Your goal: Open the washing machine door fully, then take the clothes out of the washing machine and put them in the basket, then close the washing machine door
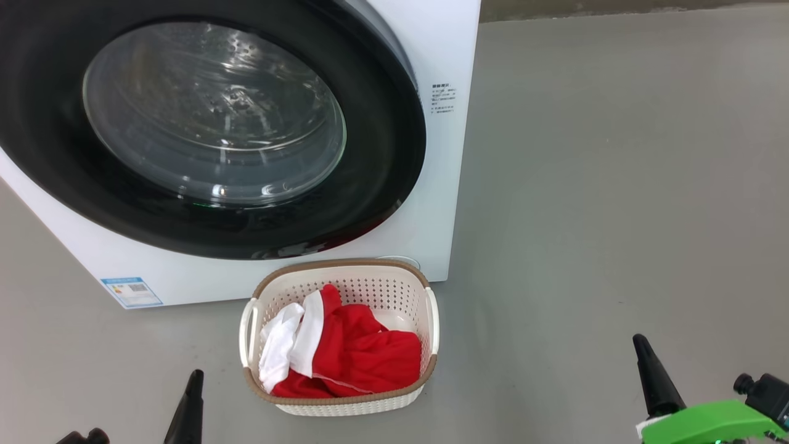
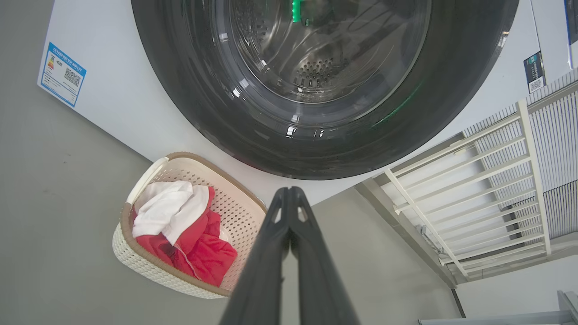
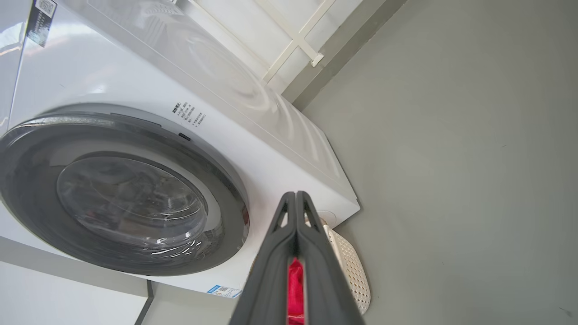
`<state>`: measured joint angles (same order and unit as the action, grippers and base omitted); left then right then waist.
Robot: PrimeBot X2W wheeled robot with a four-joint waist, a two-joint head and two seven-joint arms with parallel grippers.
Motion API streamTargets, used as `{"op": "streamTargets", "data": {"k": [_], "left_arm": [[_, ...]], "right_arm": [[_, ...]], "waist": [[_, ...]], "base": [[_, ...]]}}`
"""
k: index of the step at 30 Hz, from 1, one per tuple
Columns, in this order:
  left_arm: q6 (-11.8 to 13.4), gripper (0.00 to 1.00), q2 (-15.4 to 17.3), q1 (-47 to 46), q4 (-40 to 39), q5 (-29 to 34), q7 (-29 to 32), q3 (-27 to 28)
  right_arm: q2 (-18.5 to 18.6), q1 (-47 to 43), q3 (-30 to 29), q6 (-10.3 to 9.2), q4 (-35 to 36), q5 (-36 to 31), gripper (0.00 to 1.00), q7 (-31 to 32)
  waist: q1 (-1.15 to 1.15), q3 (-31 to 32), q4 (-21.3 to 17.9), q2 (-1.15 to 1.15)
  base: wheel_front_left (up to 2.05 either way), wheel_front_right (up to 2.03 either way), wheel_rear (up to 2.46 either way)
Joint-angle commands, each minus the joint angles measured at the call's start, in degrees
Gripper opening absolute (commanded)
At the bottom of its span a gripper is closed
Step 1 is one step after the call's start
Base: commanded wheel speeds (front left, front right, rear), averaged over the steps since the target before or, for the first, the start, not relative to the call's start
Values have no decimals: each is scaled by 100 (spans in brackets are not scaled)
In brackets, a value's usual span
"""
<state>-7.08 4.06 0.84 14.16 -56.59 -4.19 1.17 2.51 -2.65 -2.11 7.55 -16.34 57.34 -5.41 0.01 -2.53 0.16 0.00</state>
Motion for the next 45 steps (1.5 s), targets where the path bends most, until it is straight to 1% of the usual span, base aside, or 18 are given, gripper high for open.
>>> {"op": "streamTargets", "data": {"k": [1,45], "left_arm": [[-21,0,46,-276,-96,-181,32,146],[-36,0,-36,-589,-34,-2743,761,382]], "right_arm": [[108,299,25,-3,168,161,0,30],[166,720,-168,-6,225,2766,0,771]], "waist": [[0,5,0,0],[0,177,-12,0]], "base": [[0,0,0],[0,0,0]]}}
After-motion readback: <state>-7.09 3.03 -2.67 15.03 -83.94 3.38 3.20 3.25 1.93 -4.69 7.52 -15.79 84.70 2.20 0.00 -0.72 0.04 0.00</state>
